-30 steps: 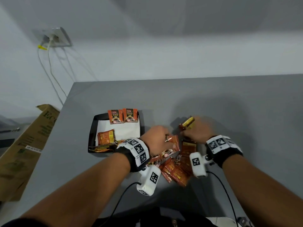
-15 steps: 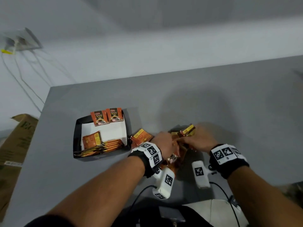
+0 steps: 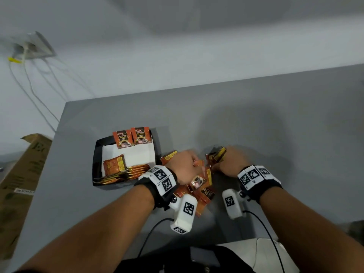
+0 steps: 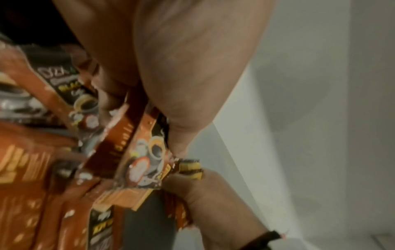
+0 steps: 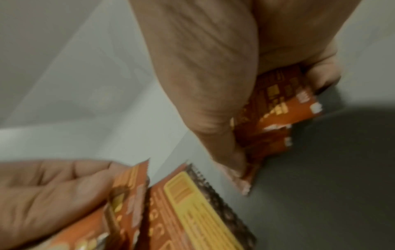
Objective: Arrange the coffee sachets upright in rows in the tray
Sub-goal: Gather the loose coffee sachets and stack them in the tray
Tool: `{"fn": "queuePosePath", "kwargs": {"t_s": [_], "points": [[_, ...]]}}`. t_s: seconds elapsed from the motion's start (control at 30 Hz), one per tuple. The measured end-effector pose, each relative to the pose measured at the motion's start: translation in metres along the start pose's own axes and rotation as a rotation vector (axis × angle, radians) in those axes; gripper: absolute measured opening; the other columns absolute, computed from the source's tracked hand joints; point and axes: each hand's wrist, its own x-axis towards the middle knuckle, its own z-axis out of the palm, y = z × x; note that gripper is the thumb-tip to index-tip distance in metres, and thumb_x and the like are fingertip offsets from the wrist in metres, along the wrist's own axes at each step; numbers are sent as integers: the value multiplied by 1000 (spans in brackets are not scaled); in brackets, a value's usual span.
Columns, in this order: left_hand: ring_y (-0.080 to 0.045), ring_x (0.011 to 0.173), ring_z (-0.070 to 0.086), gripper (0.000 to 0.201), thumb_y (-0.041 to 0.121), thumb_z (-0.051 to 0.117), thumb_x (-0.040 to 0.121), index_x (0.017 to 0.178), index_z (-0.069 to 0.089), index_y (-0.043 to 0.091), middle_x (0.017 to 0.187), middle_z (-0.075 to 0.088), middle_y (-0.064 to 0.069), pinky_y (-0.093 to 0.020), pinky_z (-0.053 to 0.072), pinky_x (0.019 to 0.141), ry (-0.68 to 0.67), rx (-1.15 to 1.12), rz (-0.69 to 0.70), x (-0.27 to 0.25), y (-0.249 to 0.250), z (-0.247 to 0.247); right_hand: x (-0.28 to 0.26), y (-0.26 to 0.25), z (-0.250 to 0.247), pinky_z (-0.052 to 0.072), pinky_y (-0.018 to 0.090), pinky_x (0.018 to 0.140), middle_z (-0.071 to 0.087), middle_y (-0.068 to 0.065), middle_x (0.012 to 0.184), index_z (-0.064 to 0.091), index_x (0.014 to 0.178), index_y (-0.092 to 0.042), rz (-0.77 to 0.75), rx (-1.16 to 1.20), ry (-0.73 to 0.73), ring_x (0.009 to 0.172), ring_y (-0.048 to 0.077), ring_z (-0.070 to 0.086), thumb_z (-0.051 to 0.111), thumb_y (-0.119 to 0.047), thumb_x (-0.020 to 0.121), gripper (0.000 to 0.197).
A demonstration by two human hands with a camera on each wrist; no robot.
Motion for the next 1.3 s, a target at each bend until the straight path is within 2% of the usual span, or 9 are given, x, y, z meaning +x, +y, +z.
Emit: {"fn": "queuePosePath", "kwargs": {"t_s": [0.13, 0.23, 0.4, 0.53, 0.63, 0.87, 1.03, 1.13, 1.3], "points": [[-10, 53, 50, 33, 43, 58, 95, 102, 62, 12, 74, 61, 1, -24, 40, 50, 39, -56, 2, -4, -10, -15, 0, -5, -6, 36, 19, 50, 60, -5, 70, 60, 70, -22, 3, -46, 51, 62, 9, 55, 84, -23, 71, 24], [-8, 46, 47, 29, 46, 55, 97, 98, 57, 18, 68, 57, 3, -23, 38, 46, 53, -128, -17, -8, -18, -20, 1, -2, -1, 43, 23, 60, 65, -5, 82, 63, 85, -24, -49, 14, 47, 77, 15, 64, 86, -25, 62, 32], [-31, 73, 67, 23, 47, 56, 96, 101, 59, 25, 87, 70, -10, -41, 57, 70, 109, -216, 6, -11, -26, -26, -27, -7, -17, 47, 23, 56, 69, -3, 62, 69, 70, -19, -157, 271, 19, 55, 2, 64, 80, -17, 73, 11], [-23, 71, 65, 22, 46, 56, 96, 103, 59, 26, 90, 68, -3, -38, 55, 71, 144, -238, 31, -15, -29, -32, -45, -10, -21, 57, 38, 61, 74, 6, 70, 73, 77, -13, -188, 510, -20, 63, 21, 71, 80, -12, 71, 10], [-38, 86, 68, 20, 46, 57, 95, 103, 61, 28, 95, 72, -10, -52, 57, 79, 184, -307, 40, -21, -36, -50, -48, -15, -24, 56, 36, 70, 77, 6, 81, 75, 92, -12, -188, 775, -3, 76, 25, 74, 85, -15, 73, 22], [-22, 79, 75, 17, 35, 63, 95, 101, 64, 19, 89, 77, -1, -49, 59, 83, 386, -485, 2, -44, -78, -118, -47, -78, -30, 53, 29, 67, 72, 4, 91, 59, 121, -4, -234, 1364, -295, 81, 16, 67, 62, -27, 82, 45], [-20, 66, 65, 16, 33, 62, 95, 100, 58, 18, 82, 68, -6, -35, 54, 61, 497, -25, 48, -64, -132, -140, -46, -150, -20, 52, 34, 63, 66, 8, 93, 54, 109, -11, -302, 936, -222, 77, 21, 64, 55, -10, 90, 20], [-19, 73, 63, 14, 31, 59, 96, 105, 56, 21, 85, 66, 3, -33, 51, 64, 427, 163, 88, -71, -158, -132, -43, -181, -8, 47, 31, 61, 63, -1, 90, 49, 109, -19, -427, 347, -68, 78, 17, 62, 62, -22, 90, 23], [-21, 89, 61, 23, 31, 57, 98, 119, 57, 23, 108, 68, -1, -34, 47, 74, 350, 335, 124, -75, -184, -121, -30, -216, 26, 46, 29, 59, 62, -4, 87, 47, 117, -26, -572, -21, 133, 73, 16, 59, 55, -13, 95, 27]]}}
